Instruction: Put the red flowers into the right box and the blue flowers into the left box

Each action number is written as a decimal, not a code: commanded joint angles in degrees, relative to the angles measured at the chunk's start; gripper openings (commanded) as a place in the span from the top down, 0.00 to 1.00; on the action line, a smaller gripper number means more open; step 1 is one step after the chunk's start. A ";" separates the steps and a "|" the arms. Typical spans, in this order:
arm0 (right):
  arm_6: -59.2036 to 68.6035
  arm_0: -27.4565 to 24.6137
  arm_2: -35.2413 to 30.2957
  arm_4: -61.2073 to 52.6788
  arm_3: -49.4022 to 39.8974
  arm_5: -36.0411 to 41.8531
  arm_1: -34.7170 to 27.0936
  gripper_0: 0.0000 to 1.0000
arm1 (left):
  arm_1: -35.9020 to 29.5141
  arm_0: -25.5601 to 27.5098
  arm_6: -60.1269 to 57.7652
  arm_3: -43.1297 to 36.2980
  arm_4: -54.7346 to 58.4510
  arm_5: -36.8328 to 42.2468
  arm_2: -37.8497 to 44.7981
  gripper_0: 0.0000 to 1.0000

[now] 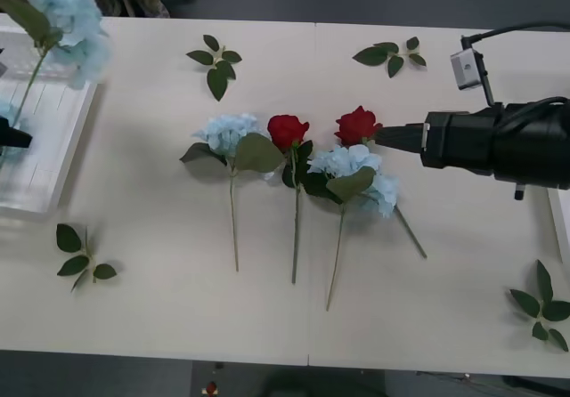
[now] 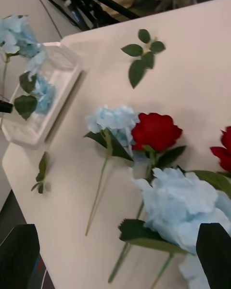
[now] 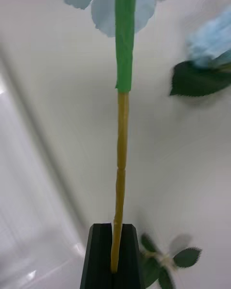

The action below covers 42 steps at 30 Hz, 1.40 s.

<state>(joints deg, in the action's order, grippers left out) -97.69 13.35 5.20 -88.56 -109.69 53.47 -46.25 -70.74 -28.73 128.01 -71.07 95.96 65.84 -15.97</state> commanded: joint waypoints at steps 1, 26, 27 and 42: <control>6.99 0.89 -3.97 5.07 -0.70 5.77 -0.15 0.04 | -2.56 -0.71 3.65 3.75 -7.19 -0.28 3.22 1.00; 15.07 13.01 0.95 25.02 13.19 14.83 0.55 0.04 | 5.08 -0.80 3.21 13.95 -36.37 -12.32 3.84 0.96; 14.81 13.54 1.39 25.46 13.72 14.83 0.72 0.04 | 5.08 -0.80 3.21 13.95 -36.45 -12.32 3.84 0.88; 14.64 23.39 9.21 38.20 23.47 14.65 11.10 0.04 | 5.26 -0.80 2.77 13.42 -31.09 -11.35 3.93 0.14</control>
<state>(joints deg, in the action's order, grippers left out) -83.84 34.47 14.26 -51.72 -86.59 68.63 -36.45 -64.35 -28.74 128.01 -56.63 62.01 54.01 -12.20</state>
